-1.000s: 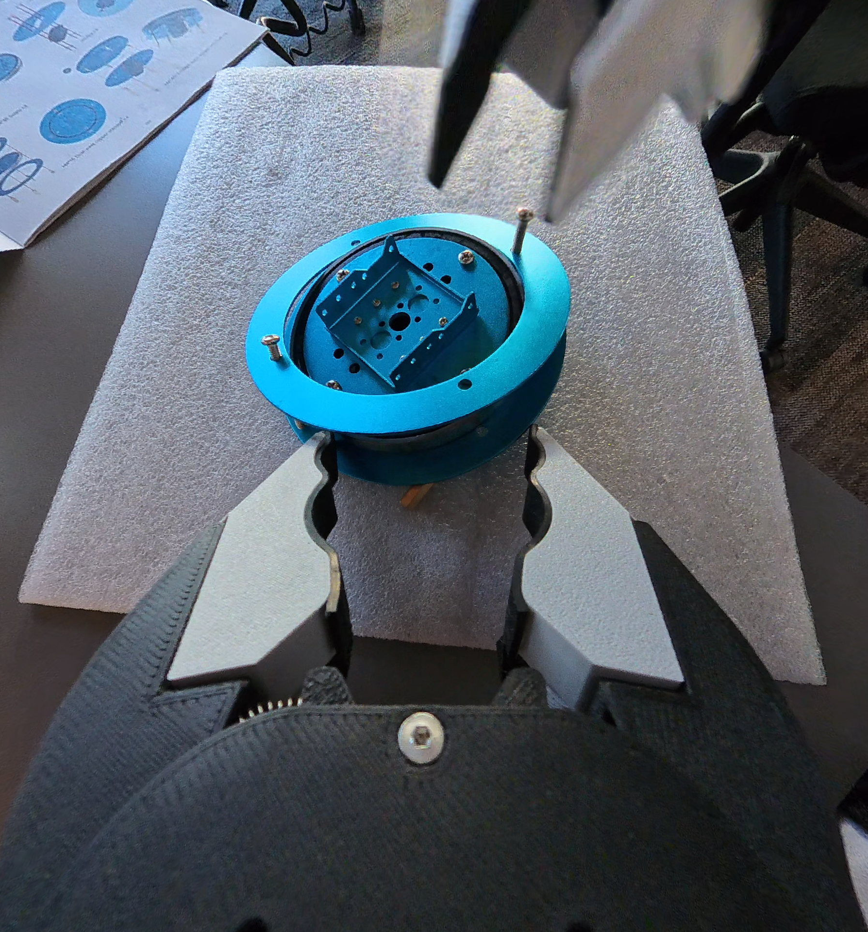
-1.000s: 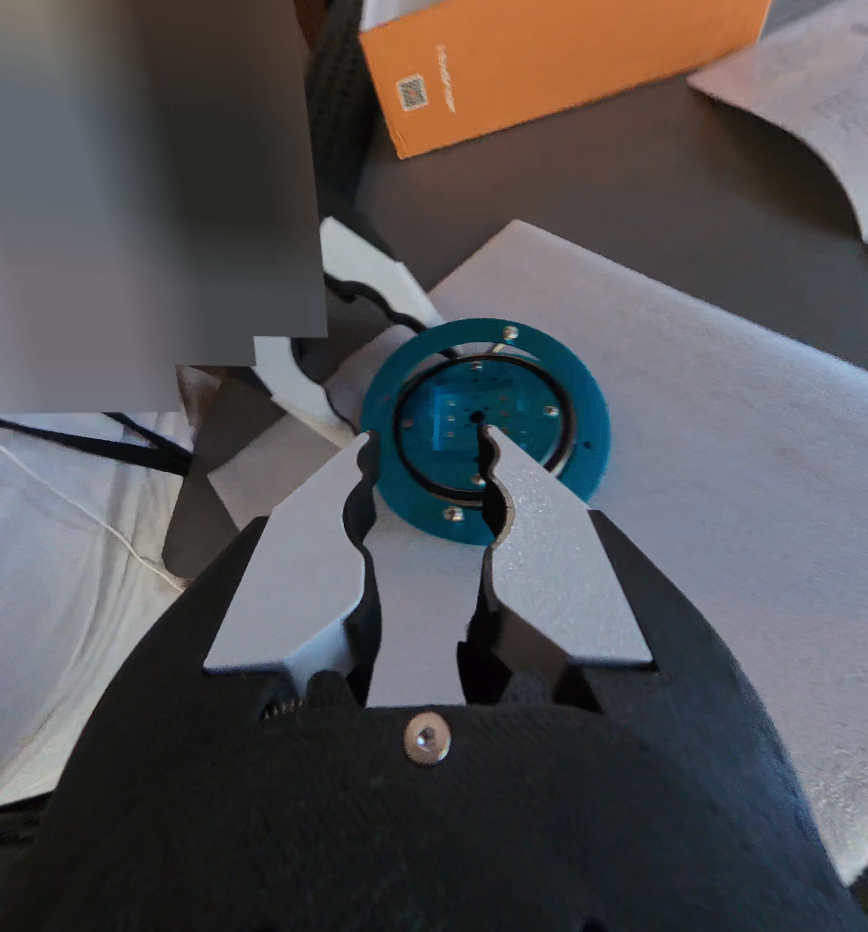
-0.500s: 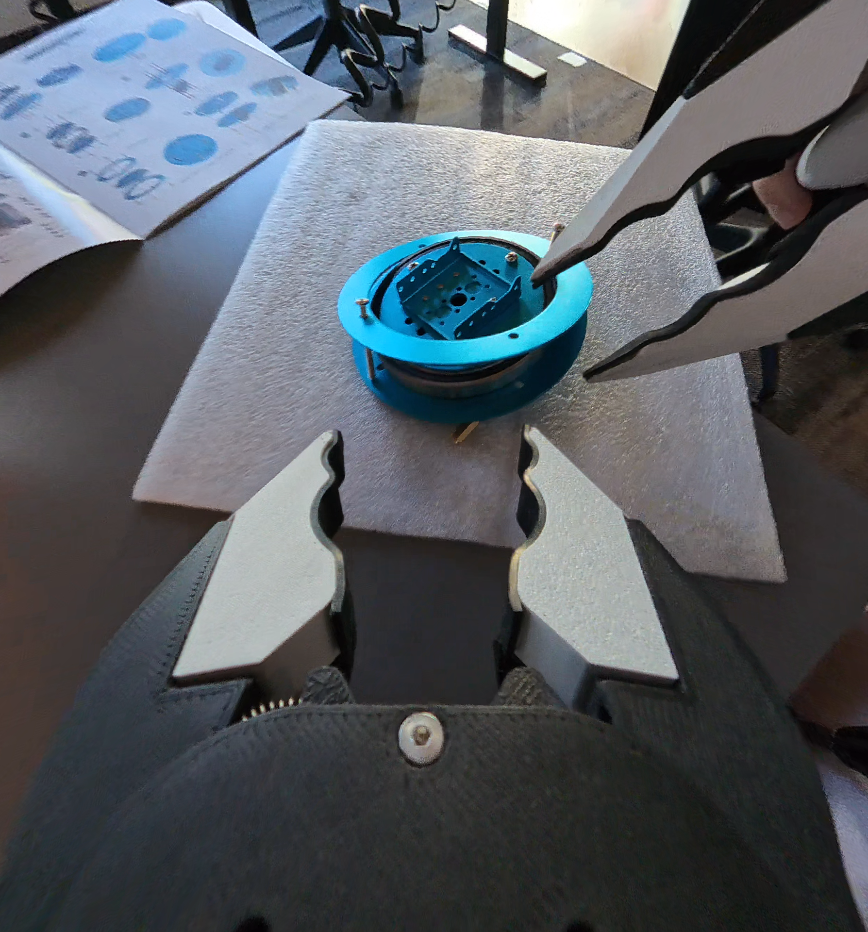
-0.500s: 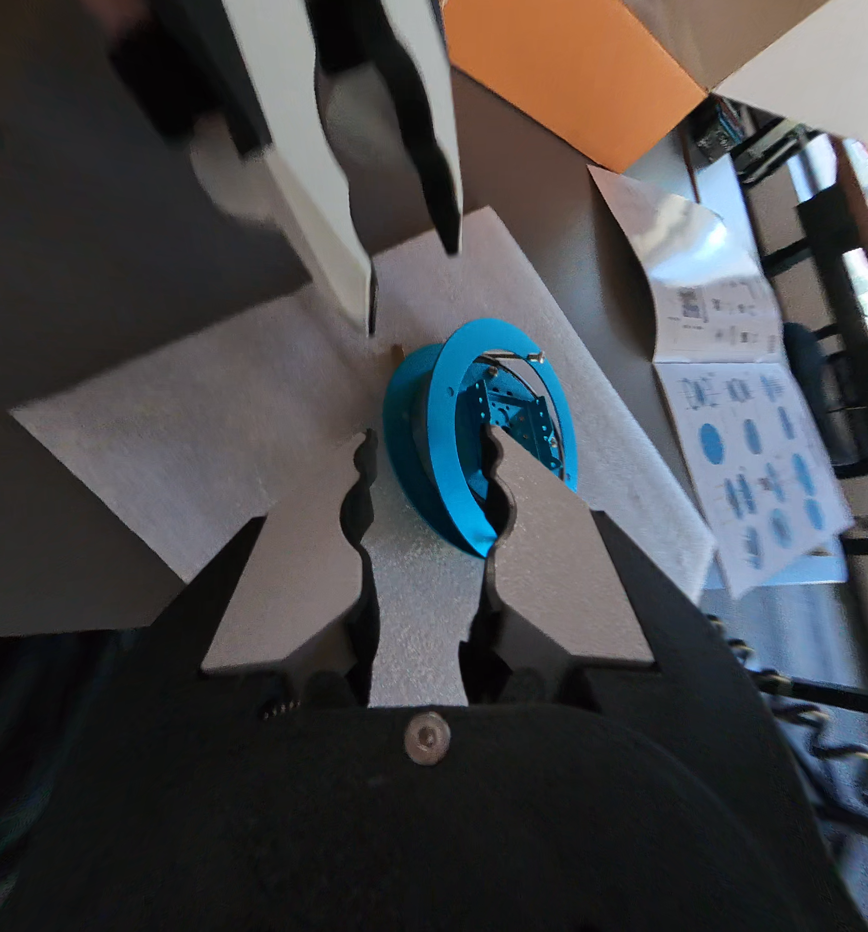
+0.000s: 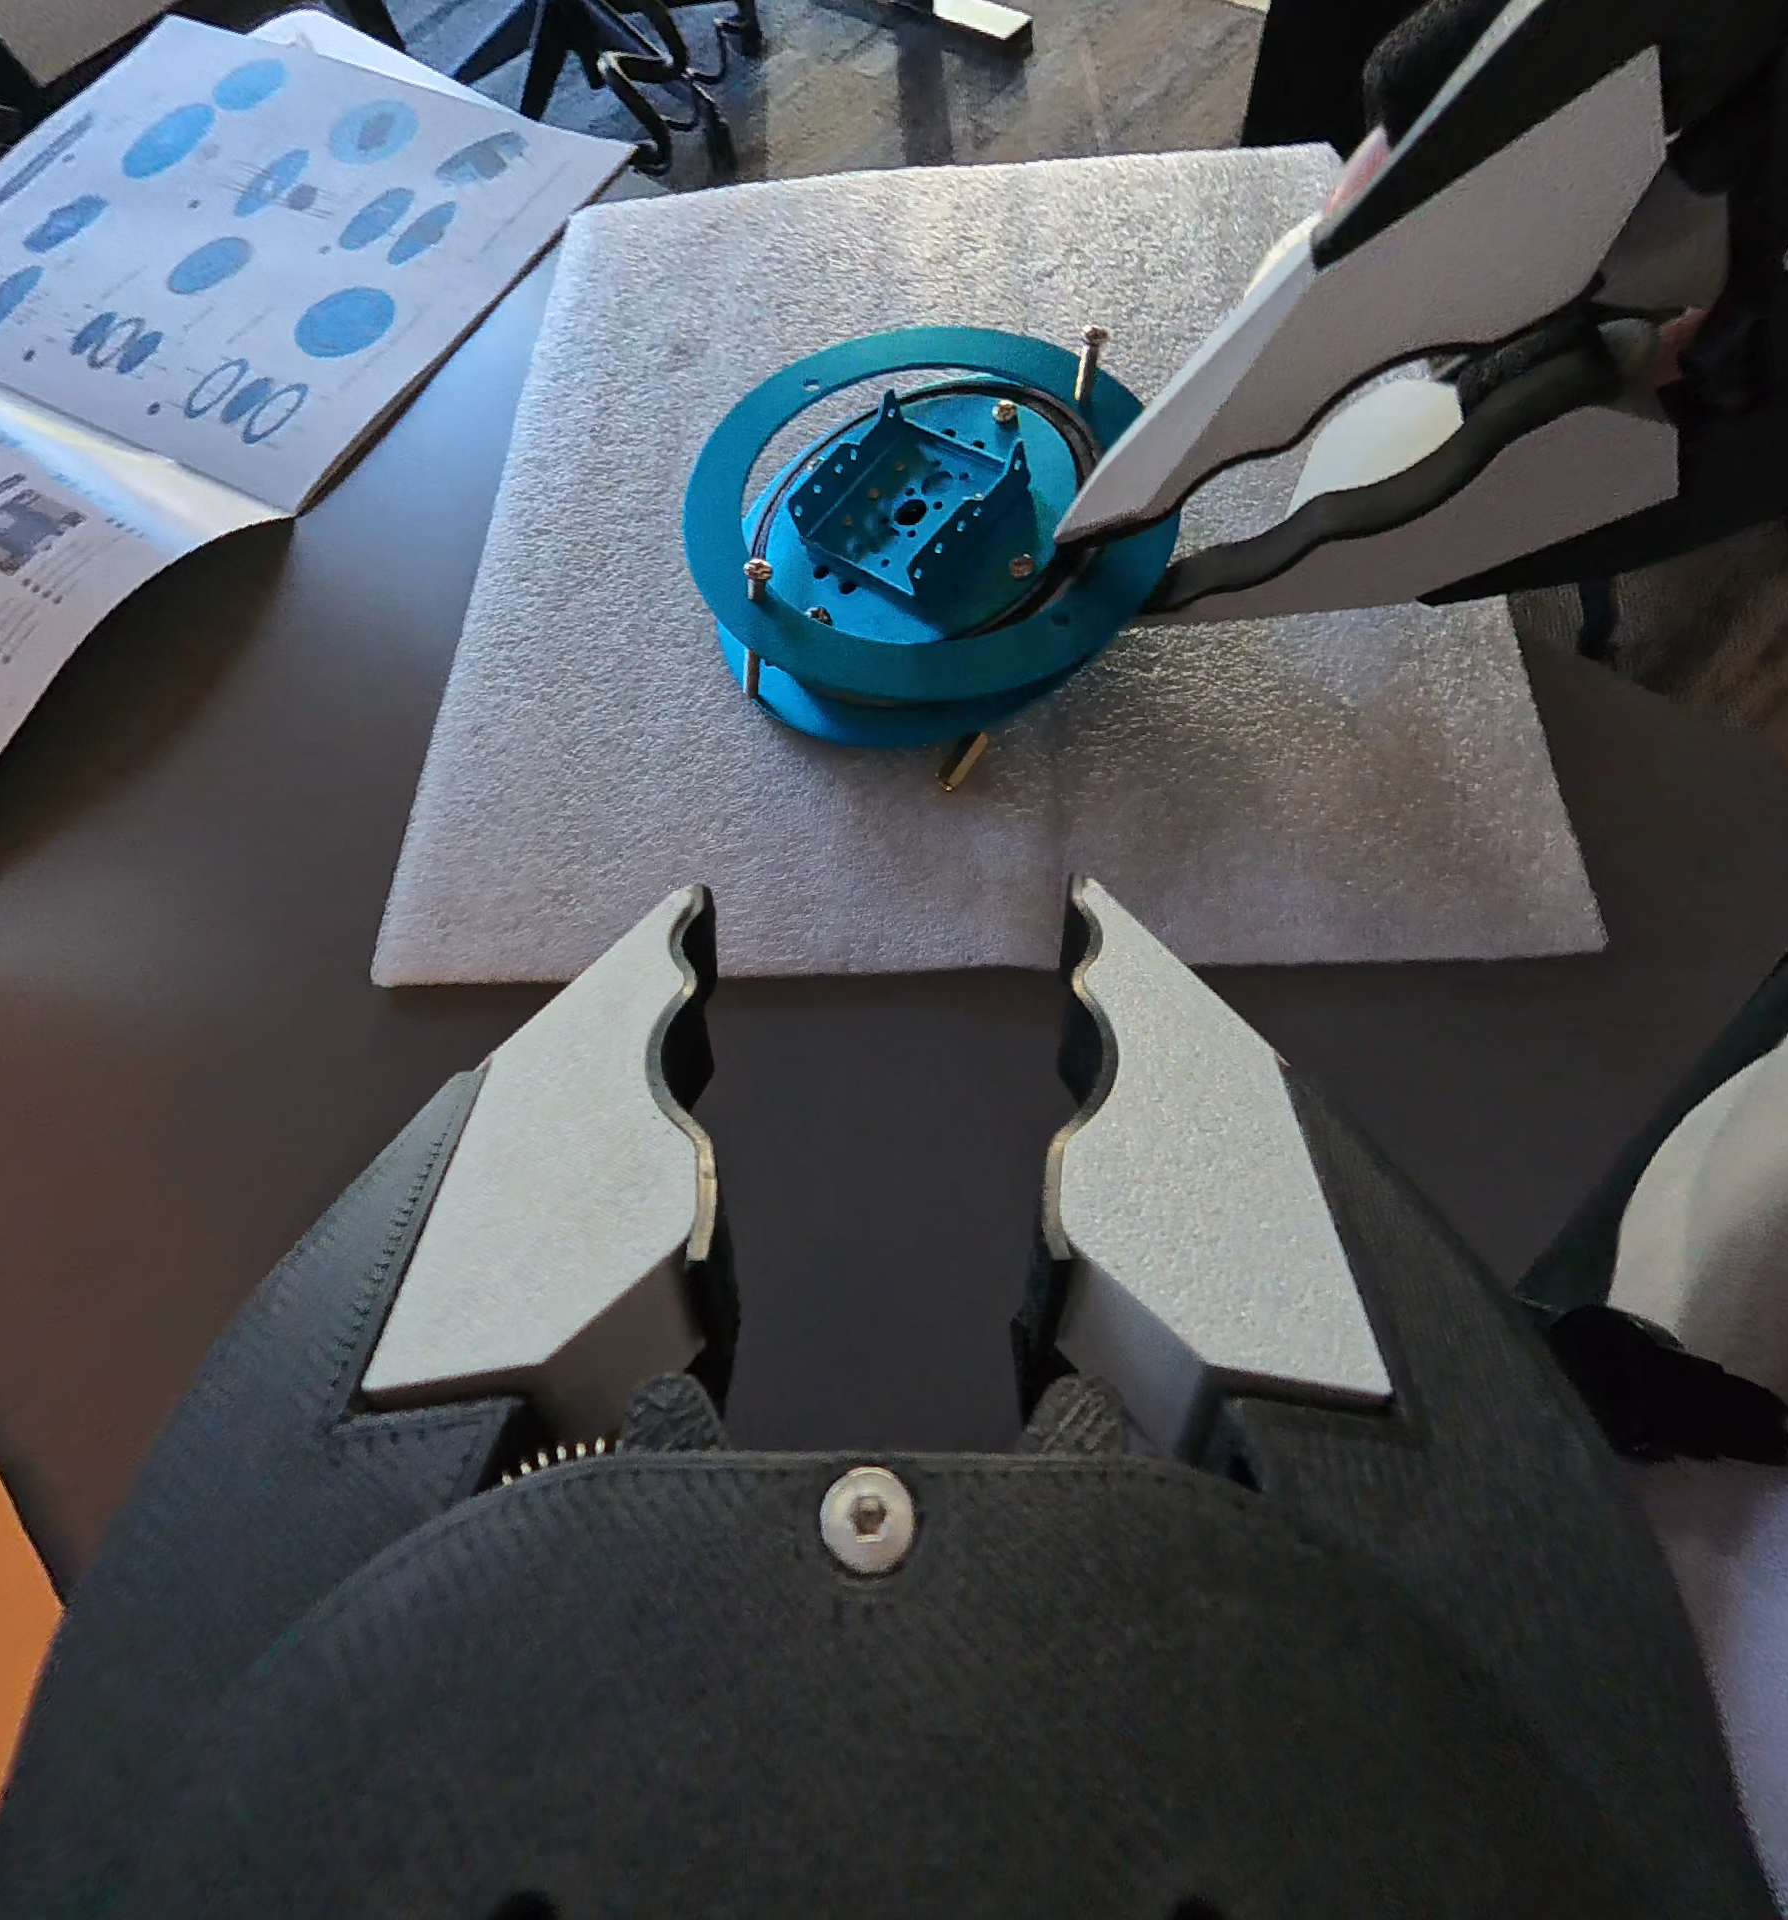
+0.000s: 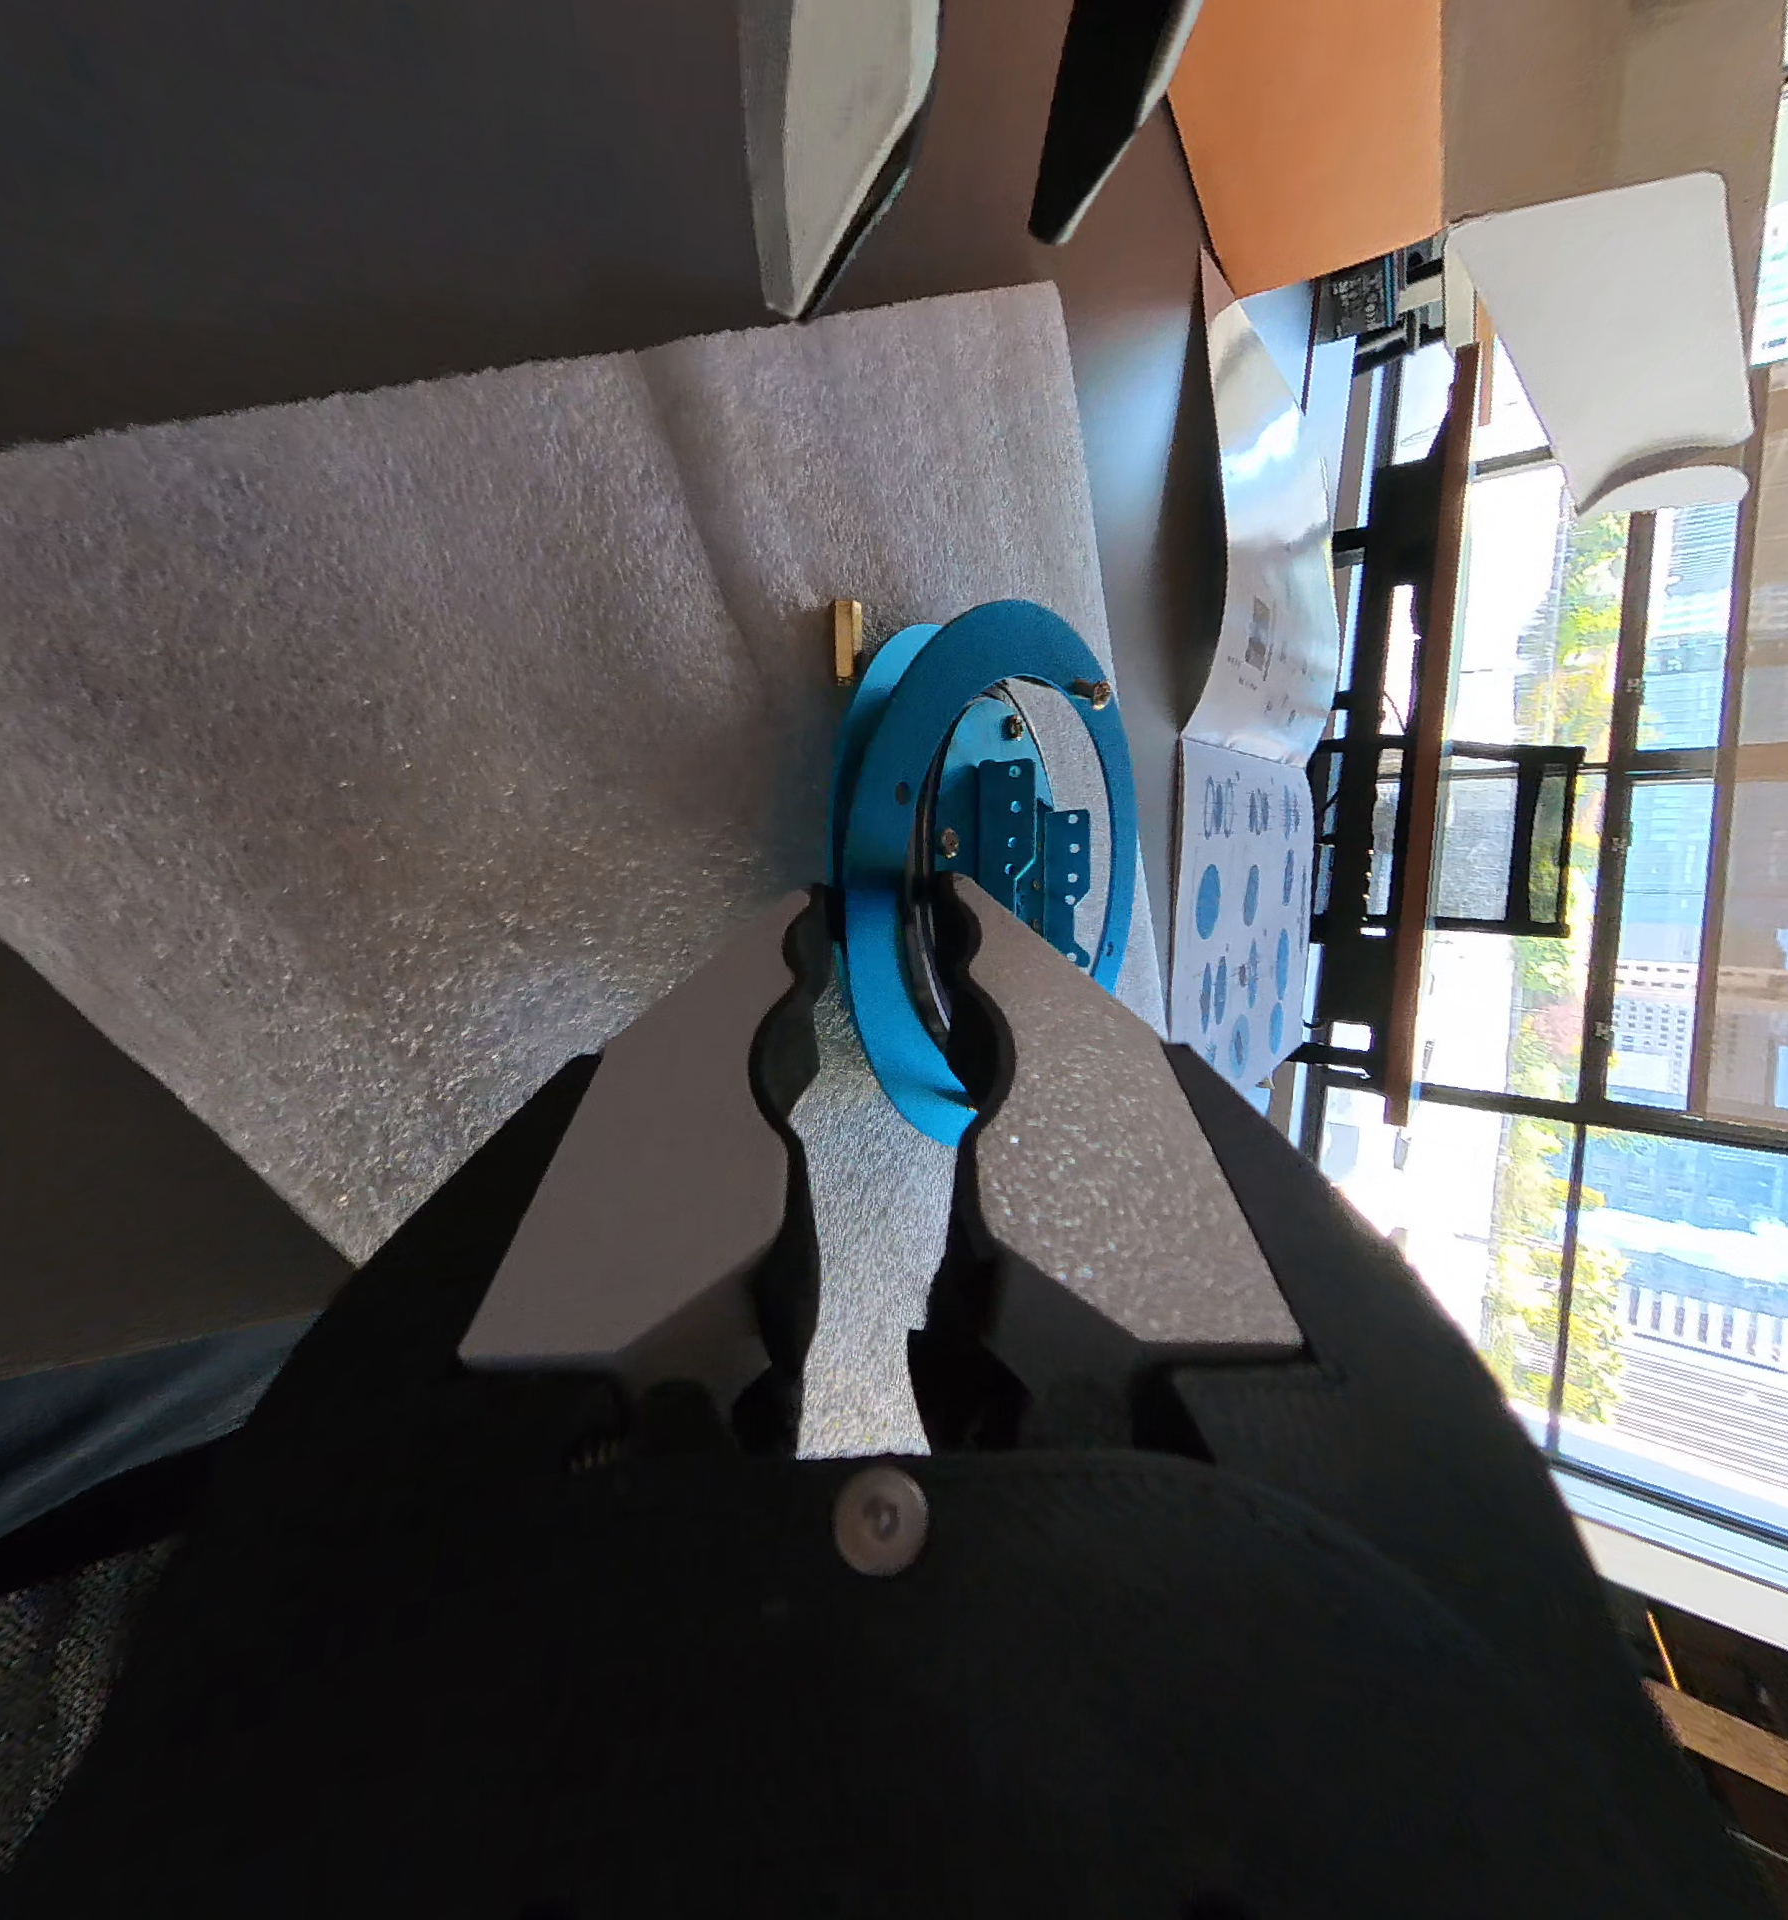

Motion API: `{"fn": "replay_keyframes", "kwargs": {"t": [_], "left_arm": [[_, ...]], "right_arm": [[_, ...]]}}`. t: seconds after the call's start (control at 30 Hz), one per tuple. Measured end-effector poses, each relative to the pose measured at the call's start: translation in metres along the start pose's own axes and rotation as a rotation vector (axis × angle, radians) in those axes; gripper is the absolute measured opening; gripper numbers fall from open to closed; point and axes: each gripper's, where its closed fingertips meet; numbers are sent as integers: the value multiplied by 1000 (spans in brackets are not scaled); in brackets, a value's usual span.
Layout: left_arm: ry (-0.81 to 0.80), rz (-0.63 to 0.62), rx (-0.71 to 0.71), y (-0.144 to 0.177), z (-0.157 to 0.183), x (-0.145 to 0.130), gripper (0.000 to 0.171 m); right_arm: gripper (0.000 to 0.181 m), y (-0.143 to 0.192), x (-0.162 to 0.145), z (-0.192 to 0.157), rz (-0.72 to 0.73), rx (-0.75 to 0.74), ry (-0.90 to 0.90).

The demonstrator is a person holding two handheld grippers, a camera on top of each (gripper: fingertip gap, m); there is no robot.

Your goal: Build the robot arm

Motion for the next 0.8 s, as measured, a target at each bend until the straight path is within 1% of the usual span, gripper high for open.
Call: {"fn": "replay_keyframes", "kwargs": {"t": [0.2, 0.3, 0.37, 0.43, 0.6, 0.8], "left_arm": [[-170, -60, -20, -12, -9, -2, 67], [-205, -36, -52, -16, -19, 11, 64], [-205, -14, -98, -18, -25, 22, 64], [-240, 7, -139, -19, -28, 30, 65], [-423, 50, -185, -27, -35, 42, 68], [-569, 39, -249, -48, -37, 42, 65]], "right_arm": [[15, 1, 0, 1, -4, -6, -17], [13, 4, 0, 5, 5, -23, -17], [13, 6, 0, 8, 10, -19, -27], [13, 8, -1, 11, 17, -6, -32], [13, 12, 0, 21, 47, 72, -78], [12, 18, 1, 40, 94, 227, -194]]}}
Point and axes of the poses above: each gripper's, where its closed fingertips meet, y back along the fingers, x out of its top, z = x × y across the jaws, and after that the axes turned 9 degrees about x, right-handed
